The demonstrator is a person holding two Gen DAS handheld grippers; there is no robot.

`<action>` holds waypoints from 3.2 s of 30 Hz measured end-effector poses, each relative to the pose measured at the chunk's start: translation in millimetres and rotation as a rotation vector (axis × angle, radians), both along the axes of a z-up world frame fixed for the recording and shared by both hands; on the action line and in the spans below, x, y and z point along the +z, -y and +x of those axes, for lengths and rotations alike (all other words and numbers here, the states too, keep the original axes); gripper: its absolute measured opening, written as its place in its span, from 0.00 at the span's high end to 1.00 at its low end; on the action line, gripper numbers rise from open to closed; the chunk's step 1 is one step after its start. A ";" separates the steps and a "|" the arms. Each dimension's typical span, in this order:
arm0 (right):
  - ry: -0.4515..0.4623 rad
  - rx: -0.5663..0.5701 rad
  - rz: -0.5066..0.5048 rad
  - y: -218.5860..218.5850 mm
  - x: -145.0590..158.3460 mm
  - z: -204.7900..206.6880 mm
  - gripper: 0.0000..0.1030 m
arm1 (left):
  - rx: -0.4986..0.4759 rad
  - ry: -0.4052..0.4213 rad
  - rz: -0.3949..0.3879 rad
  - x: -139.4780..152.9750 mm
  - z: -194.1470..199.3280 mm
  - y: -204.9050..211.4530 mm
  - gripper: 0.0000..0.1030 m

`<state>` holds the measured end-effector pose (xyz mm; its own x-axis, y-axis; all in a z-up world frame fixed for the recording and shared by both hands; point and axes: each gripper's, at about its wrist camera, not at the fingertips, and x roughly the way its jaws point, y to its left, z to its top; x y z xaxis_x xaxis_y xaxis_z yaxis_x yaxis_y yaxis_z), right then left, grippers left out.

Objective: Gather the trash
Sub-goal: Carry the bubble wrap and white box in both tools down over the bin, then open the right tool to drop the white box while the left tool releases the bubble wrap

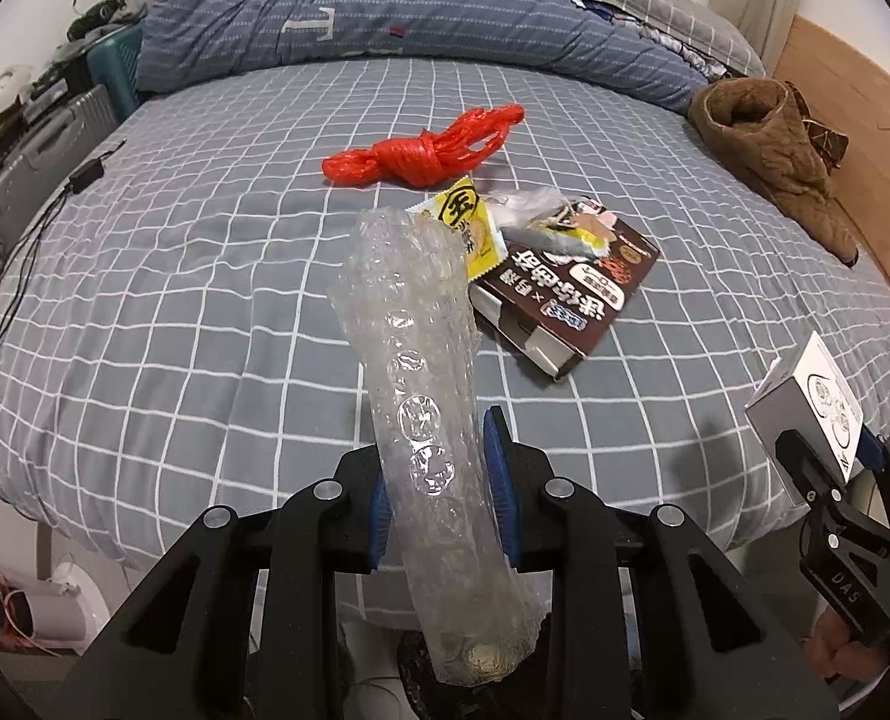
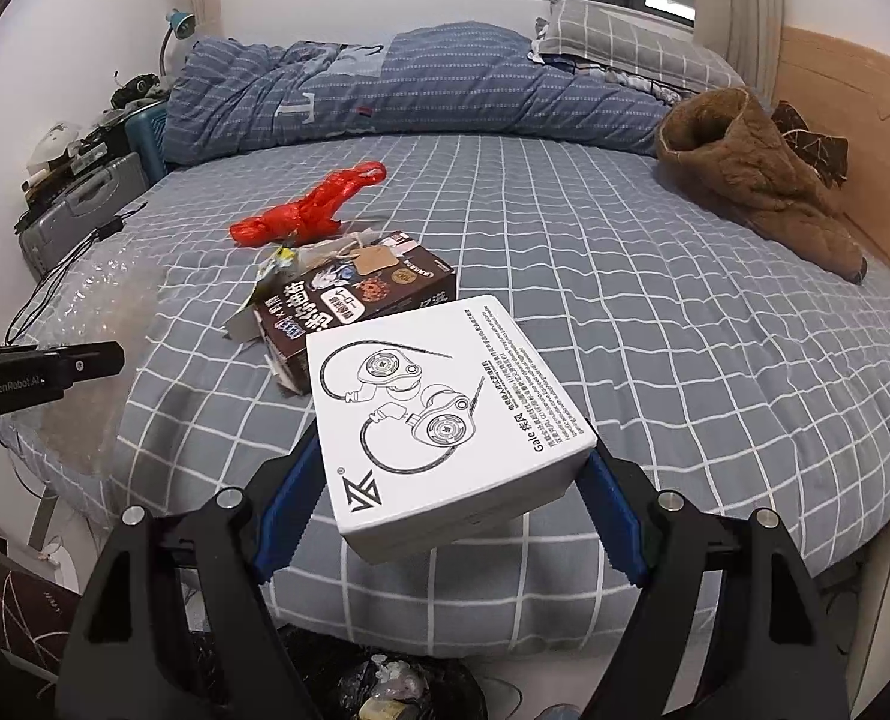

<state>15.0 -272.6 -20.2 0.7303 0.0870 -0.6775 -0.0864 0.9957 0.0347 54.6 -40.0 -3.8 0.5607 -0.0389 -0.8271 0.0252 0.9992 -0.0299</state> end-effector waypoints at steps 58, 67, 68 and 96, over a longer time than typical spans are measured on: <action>-0.081 0.027 -0.002 -39.8 -37.9 -156.4 0.26 | -0.091 -0.034 -0.024 -53.5 -165.4 26.2 0.74; -0.121 0.027 0.004 -45.9 -61.5 -167.6 0.26 | -0.090 -0.072 -0.023 -86.0 -178.5 27.8 0.73; -0.128 0.024 0.006 -46.0 -65.4 -167.7 0.26 | -0.089 -0.078 -0.023 -90.8 -179.1 27.7 0.73; -0.414 0.020 0.004 -60.7 -182.6 -131.6 0.26 | -0.050 -0.268 -0.010 -202.1 -141.9 7.9 0.74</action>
